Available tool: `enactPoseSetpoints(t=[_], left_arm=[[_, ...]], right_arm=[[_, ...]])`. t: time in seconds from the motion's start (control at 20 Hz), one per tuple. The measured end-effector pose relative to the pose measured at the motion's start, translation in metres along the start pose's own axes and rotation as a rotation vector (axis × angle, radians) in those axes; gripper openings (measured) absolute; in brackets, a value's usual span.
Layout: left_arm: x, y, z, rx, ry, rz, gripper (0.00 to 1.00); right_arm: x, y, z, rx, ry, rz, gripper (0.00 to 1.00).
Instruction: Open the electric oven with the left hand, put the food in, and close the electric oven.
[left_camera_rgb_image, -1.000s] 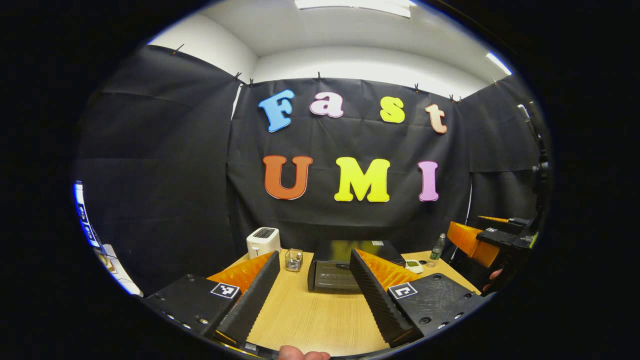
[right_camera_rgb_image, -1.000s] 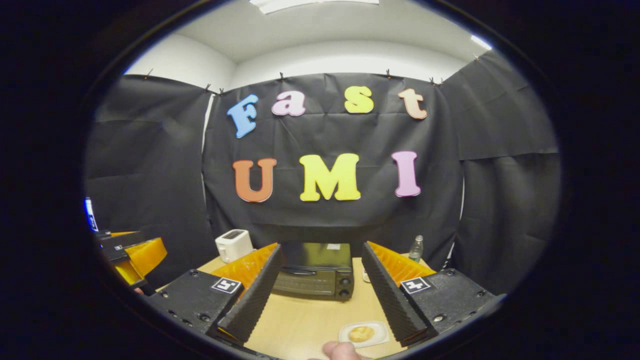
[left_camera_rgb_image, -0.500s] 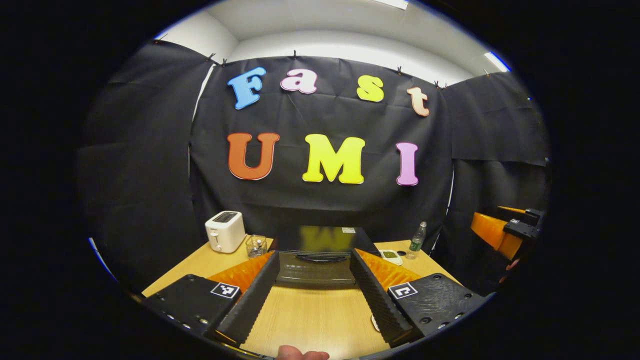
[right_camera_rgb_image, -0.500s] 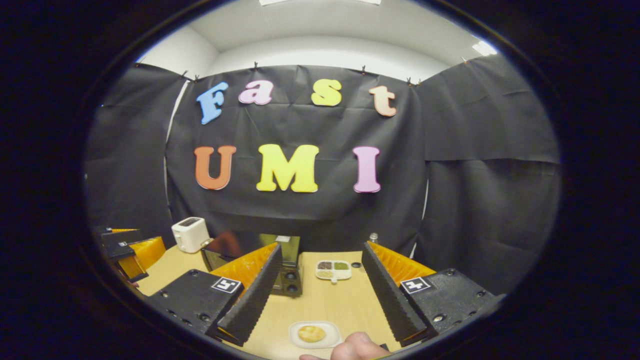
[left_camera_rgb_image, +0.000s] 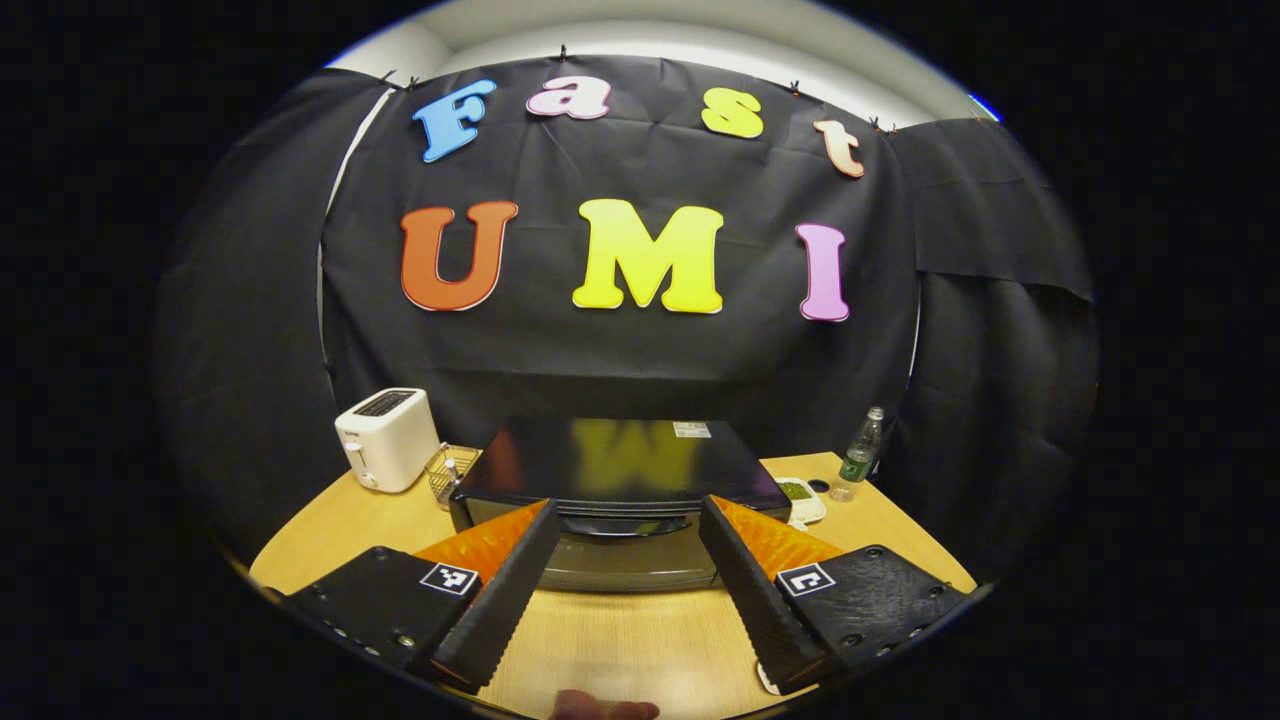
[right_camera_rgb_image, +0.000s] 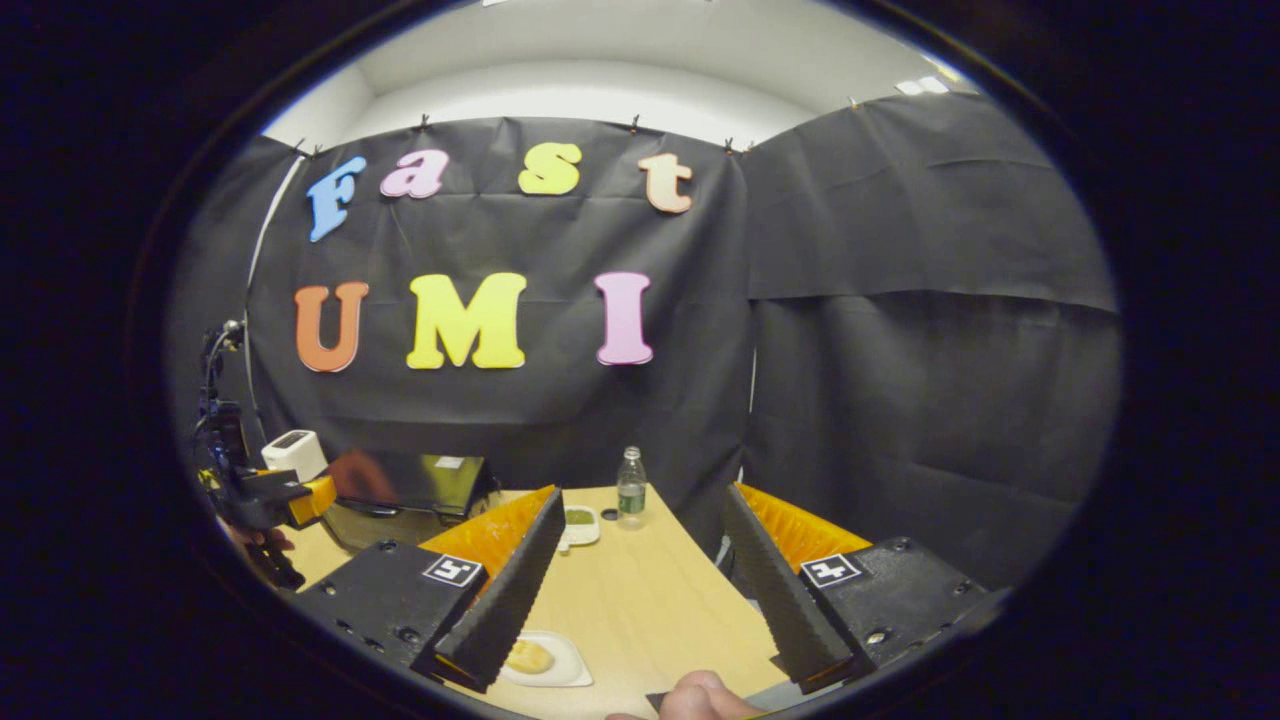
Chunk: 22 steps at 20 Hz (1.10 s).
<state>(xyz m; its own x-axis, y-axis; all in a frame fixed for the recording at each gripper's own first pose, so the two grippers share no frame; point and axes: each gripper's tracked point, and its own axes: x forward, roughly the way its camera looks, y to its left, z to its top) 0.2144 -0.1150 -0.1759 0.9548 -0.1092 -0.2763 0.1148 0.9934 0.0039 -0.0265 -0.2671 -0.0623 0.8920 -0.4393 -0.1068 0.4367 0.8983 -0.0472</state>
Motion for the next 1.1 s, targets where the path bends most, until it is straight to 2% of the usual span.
enactPoseSetpoints(t=[0.15,0.4,0.45,0.5,0.55,0.6,0.65,0.7,0.9,0.95,1.0,1.1], left_arm=[[0.040,0.003,-0.016,0.011,0.044,-0.020,0.93],[0.082,0.017,-0.042,0.017,0.112,0.008,0.93],[0.079,0.022,-0.044,0.026,0.116,0.032,0.84],[0.082,0.019,-0.040,0.033,0.097,0.028,0.94],[0.083,0.018,-0.049,0.050,0.120,0.030,0.92],[0.080,0.019,-0.052,0.071,0.130,0.035,0.95],[0.084,0.021,-0.048,0.088,0.106,0.032,0.88],[0.082,0.021,-0.053,0.067,0.135,0.034,0.96],[0.064,0.019,-0.061,0.048,0.206,0.038,0.97],[0.058,0.019,-0.062,0.053,0.219,0.035,0.88],[0.050,0.018,-0.067,0.053,0.241,0.033,0.98],[0.030,0.017,-0.080,0.035,0.287,0.029,0.97]], right_arm=[[0.004,-0.007,-0.010,0.009,0.034,-0.015,1.00],[0.015,-0.007,-0.020,0.019,0.071,-0.005,1.00],[0.017,-0.006,-0.019,0.019,0.072,-0.004,1.00],[0.019,-0.005,-0.018,0.022,0.070,-0.001,1.00],[0.020,-0.004,-0.016,0.025,0.067,0.002,1.00],[0.021,-0.002,-0.017,0.028,0.065,0.005,1.00],[0.022,0.000,-0.018,0.030,0.068,0.009,1.00],[0.023,0.002,-0.021,0.032,0.074,0.013,1.00],[0.021,0.005,-0.027,0.052,0.086,0.021,1.00],[0.020,0.006,-0.027,0.058,0.088,0.022,1.00],[0.019,0.008,-0.030,0.062,0.090,0.024,1.00],[0.014,0.010,-0.029,0.077,0.088,0.032,1.00]])
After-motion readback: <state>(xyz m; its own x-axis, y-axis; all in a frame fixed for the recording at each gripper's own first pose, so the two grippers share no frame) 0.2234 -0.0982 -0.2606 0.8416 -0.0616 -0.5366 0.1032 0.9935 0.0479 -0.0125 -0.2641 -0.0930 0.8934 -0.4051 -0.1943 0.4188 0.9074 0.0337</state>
